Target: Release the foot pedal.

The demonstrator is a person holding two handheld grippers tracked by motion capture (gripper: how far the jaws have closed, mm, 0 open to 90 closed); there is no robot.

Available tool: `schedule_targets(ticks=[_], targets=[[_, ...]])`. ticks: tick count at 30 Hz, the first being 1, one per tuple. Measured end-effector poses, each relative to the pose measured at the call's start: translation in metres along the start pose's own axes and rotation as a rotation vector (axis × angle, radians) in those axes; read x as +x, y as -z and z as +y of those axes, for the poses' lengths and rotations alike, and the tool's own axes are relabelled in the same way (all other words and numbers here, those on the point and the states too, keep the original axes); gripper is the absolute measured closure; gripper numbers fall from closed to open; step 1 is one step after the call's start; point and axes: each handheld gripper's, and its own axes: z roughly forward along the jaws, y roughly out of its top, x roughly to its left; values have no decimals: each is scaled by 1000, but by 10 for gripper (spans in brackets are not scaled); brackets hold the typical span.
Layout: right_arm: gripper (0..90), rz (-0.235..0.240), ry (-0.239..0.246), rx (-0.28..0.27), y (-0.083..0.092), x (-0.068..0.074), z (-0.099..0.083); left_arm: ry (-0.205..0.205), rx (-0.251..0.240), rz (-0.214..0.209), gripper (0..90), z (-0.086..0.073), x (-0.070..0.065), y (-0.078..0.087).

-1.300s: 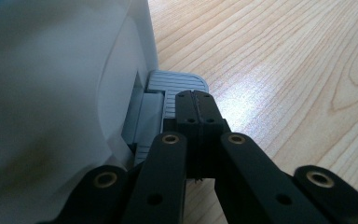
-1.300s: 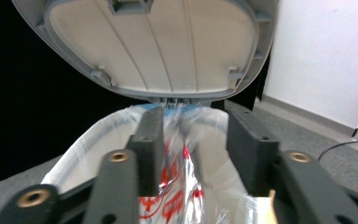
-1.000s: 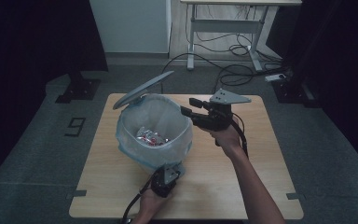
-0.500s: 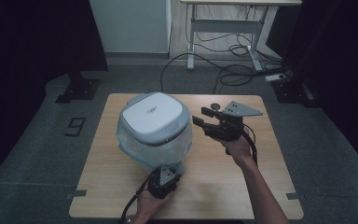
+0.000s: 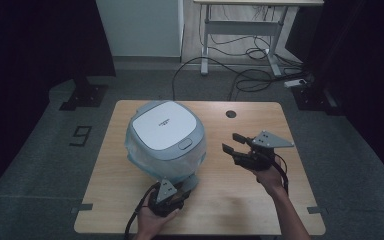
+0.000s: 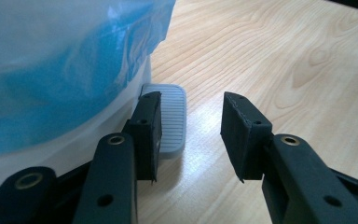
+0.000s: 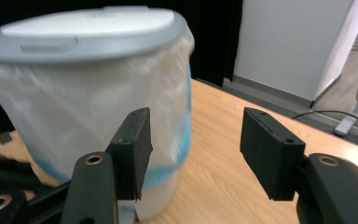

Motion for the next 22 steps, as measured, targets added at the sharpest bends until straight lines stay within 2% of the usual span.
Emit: schedule_targets(ticks=[7,16,22], targets=[[426,-30,-12,34,17,-9,-38,-5,2,-13,569,1,-2,4],[426,-57,-50,94,23,-17,-84,-6,21,-19,559,-1,-2,2],[409,-61,-42,111,24,-18,-92,-4,25,-20,553,-1,-1,1]])
